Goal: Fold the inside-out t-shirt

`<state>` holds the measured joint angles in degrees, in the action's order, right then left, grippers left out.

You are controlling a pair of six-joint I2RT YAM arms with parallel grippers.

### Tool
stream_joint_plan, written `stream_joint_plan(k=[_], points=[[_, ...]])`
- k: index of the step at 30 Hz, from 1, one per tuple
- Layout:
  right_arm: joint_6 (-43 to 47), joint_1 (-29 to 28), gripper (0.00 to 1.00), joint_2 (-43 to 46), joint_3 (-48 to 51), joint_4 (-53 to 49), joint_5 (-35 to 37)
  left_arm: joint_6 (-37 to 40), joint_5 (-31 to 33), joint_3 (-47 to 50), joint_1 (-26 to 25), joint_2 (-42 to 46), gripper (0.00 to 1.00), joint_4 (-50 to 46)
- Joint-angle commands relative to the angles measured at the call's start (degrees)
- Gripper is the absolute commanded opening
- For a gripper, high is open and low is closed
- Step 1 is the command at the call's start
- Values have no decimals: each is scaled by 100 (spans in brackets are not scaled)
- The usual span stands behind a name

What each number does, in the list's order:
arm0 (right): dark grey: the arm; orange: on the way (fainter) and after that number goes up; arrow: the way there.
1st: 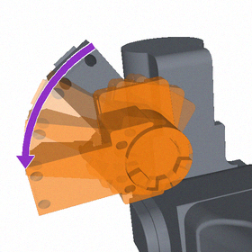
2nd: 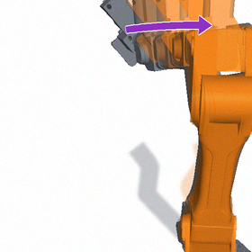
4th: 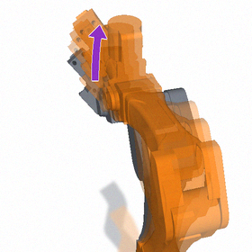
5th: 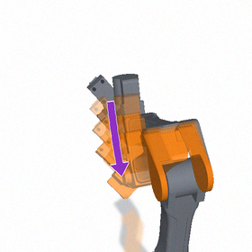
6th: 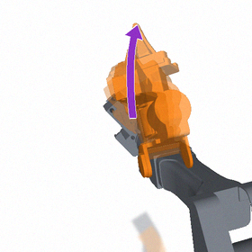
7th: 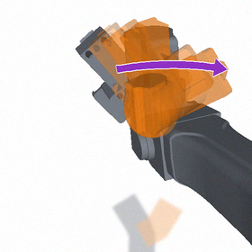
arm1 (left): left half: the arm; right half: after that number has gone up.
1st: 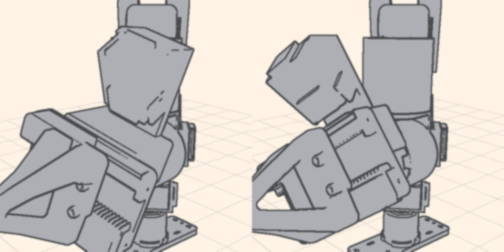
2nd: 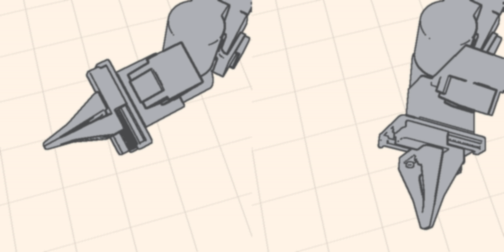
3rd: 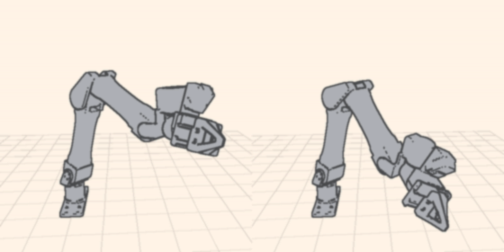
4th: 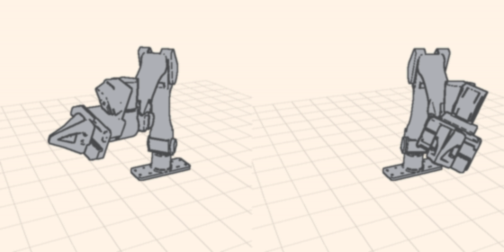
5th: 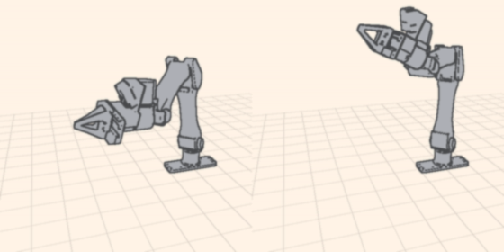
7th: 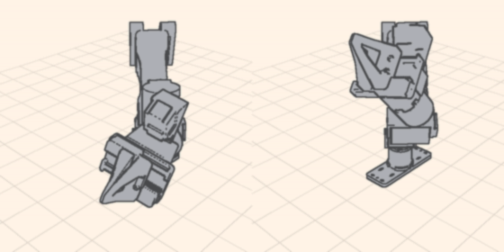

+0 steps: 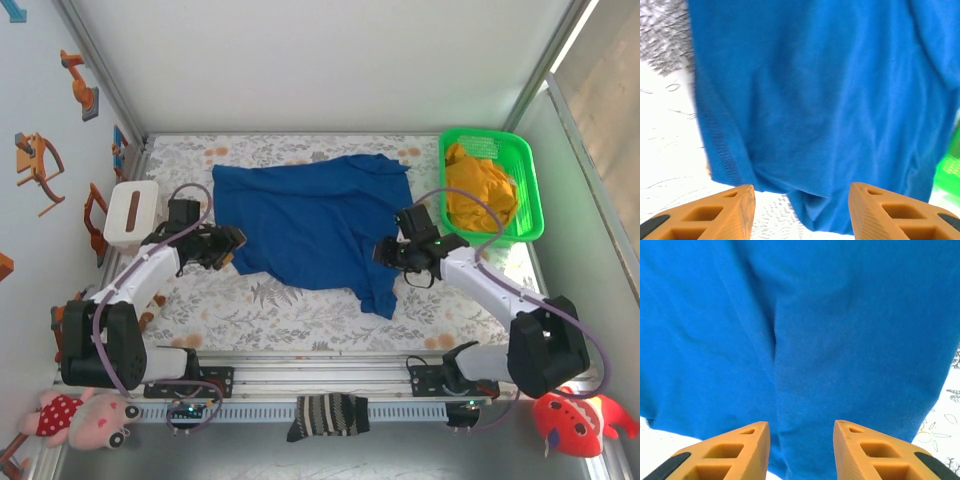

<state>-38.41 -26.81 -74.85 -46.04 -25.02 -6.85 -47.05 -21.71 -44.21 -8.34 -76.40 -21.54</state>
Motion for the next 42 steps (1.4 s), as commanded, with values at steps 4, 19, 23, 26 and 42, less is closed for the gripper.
stream_joint_plan(k=[4, 19, 23, 26, 42], points=[[-528, -344, 38, -424, -10, 232, 1090, 45, 967, -556, -25, -735, 50, -634], [-1003, -369, 39, -1090, 257, 513, 1490, 308, 1232, -1218, -53, -2065, 42, -725], [-1126, -361, 36, -1266, 339, 705, 1456, 367, 1134, -1213, -77, -2260, 25, -628], [-1207, -349, 10, -1326, 418, 845, 1417, 454, 957, -1217, -87, -2392, 5, -521], [-683, 1055, 0, 477, 425, 526, 1404, 1432, -533, -2607, 516, -1032, 0, -1214]])
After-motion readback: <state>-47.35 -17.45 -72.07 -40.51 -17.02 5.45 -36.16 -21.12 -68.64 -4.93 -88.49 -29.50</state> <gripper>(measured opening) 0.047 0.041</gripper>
